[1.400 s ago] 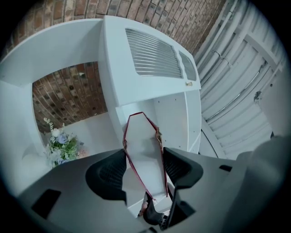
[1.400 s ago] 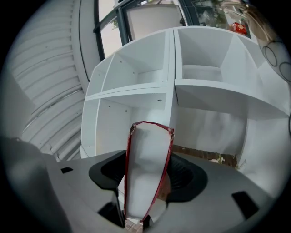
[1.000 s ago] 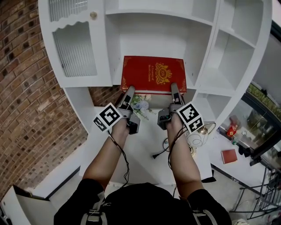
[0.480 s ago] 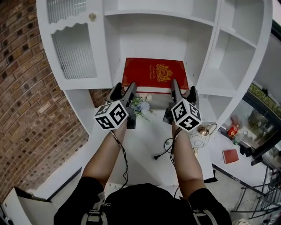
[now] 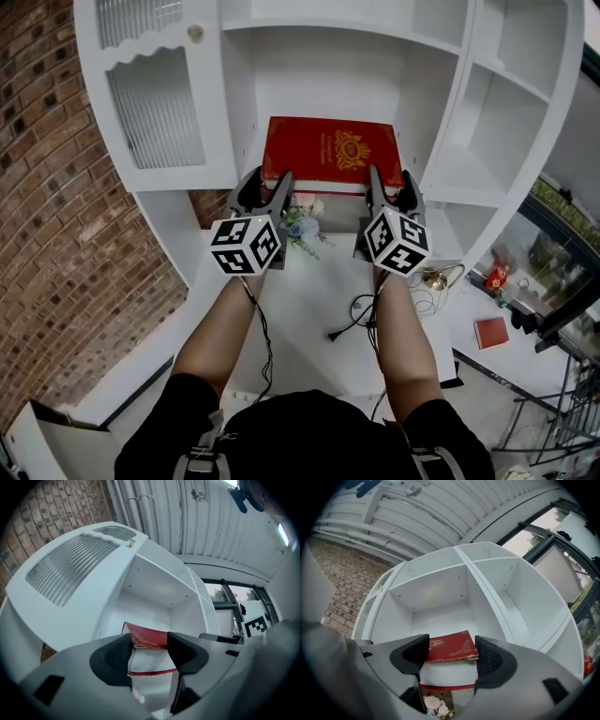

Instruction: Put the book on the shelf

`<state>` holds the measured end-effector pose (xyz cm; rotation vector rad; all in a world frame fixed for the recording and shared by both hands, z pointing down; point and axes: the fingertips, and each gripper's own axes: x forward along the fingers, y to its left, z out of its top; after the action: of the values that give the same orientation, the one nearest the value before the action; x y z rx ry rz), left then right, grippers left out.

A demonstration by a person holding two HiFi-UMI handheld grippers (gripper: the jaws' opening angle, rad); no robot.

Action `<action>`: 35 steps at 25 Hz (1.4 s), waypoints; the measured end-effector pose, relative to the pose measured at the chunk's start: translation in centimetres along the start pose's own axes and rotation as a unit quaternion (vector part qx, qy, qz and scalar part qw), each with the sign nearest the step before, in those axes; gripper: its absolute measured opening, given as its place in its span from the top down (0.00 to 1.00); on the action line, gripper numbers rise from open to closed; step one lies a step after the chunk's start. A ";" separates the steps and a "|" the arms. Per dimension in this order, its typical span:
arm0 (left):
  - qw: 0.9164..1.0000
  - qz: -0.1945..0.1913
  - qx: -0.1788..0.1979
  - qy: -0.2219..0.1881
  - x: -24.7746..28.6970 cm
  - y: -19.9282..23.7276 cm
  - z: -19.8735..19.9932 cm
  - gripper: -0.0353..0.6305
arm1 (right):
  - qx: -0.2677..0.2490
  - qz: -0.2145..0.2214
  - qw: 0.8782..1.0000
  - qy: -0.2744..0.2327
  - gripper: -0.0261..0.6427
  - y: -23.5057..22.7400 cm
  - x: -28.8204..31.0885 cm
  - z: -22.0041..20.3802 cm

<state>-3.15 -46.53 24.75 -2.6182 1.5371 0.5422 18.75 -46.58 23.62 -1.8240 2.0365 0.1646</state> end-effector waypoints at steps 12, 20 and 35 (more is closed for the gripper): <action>0.999 0.011 -0.017 0.035 3.0 0.8 0.1 0.57 | 0.008 -0.003 0.998 0.055 0.48 -0.9 3.4 -0.1; 0.998 0.021 -0.030 0.051 4.8 1.6 -0.3 0.57 | 0.013 -0.023 0.993 0.115 0.48 -1.4 5.2 -0.8; 0.991 0.051 0.122 0.025 3.3 0.0 2.6 0.54 | -0.002 -0.022 1.000 0.015 0.48 -1.5 3.3 3.0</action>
<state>-2.39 -48.70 21.20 -2.3987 1.6414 0.2749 20.68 -48.85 19.89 -1.8841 2.0151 0.1294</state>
